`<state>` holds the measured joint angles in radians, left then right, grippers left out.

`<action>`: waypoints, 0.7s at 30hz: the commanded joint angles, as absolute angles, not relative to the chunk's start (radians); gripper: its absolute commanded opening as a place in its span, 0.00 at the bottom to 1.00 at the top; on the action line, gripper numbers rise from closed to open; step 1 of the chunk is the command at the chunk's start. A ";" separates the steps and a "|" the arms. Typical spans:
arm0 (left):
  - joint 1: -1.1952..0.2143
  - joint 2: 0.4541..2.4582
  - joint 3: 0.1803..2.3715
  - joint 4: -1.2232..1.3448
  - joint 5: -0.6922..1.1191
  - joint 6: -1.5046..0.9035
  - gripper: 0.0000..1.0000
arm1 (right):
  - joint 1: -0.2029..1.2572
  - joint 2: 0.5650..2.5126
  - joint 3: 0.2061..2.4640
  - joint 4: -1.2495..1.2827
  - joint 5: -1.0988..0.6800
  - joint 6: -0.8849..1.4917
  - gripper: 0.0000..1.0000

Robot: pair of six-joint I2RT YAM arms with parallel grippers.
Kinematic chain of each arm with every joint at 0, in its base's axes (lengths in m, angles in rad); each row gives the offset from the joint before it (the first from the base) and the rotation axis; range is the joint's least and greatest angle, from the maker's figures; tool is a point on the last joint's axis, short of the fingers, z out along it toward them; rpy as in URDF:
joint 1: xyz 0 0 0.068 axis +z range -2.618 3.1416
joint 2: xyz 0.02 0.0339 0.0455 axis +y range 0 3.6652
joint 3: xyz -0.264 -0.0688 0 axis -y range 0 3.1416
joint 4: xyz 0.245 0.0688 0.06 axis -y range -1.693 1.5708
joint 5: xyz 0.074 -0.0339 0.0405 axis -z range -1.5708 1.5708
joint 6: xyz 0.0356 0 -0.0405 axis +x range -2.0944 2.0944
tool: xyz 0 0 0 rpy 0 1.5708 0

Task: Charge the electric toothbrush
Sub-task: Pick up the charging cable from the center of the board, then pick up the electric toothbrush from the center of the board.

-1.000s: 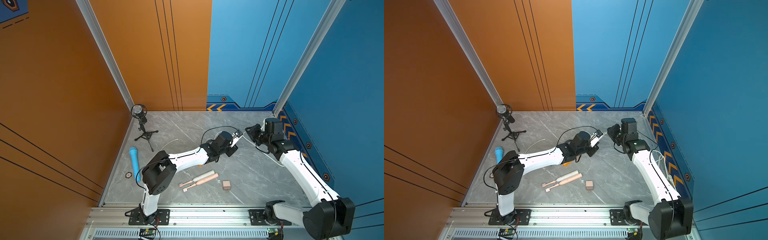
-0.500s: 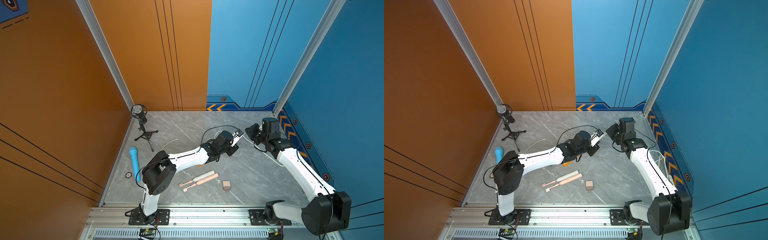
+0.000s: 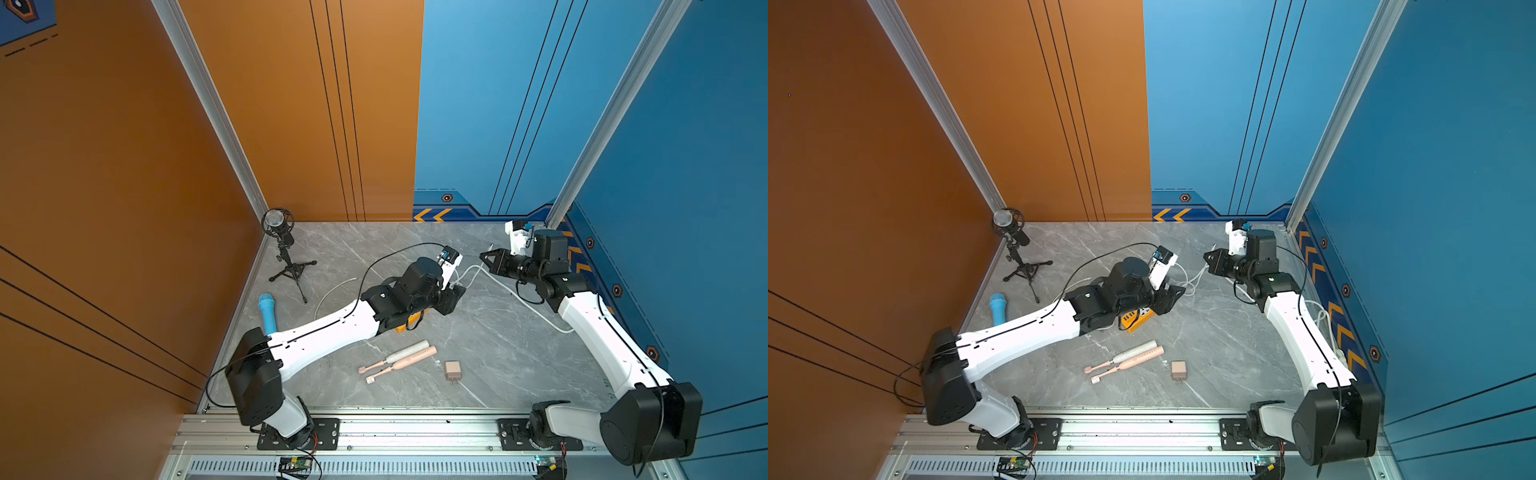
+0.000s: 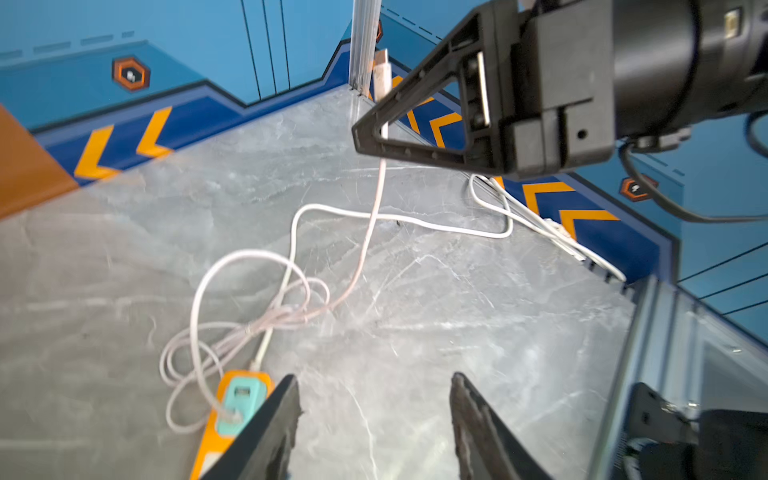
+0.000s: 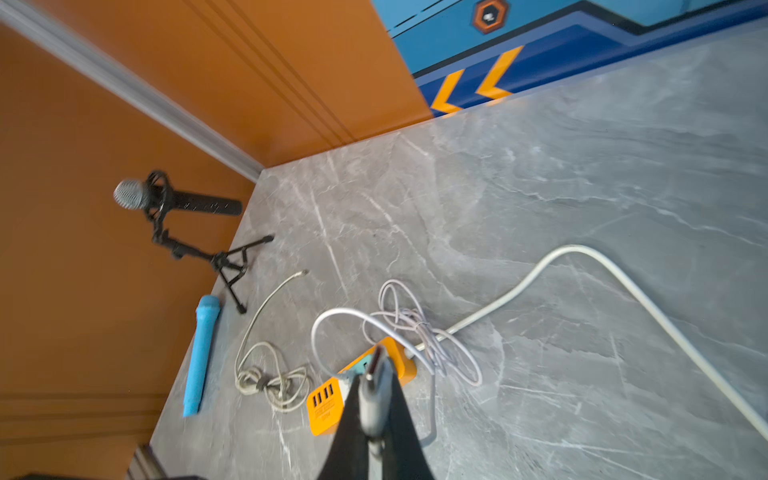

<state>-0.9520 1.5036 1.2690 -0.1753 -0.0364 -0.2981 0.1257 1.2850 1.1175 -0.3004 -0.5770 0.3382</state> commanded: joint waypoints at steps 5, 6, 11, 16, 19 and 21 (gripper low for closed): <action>-1.029 1.361 1.012 -0.422 0.044 -0.685 0.64 | 0.150 1.298 1.155 -0.415 -0.846 0.052 0.00; -1.042 1.351 0.988 -0.434 0.043 -0.703 0.65 | 0.153 1.301 1.156 -0.423 -0.853 0.051 0.00; -1.103 1.318 0.906 -0.485 0.057 -0.819 0.65 | 0.188 1.295 1.139 -0.439 -0.783 0.057 0.00; -1.177 1.325 0.841 -0.485 0.050 -0.934 0.66 | 0.213 1.297 1.118 -0.434 -0.729 0.090 0.00; -1.201 1.363 0.828 -0.484 0.039 -0.986 0.66 | 0.216 1.298 1.097 -0.412 -0.711 0.124 0.00; -1.204 1.392 0.815 -0.485 0.001 -1.010 0.66 | 0.218 1.305 1.088 -0.400 -0.710 0.142 0.00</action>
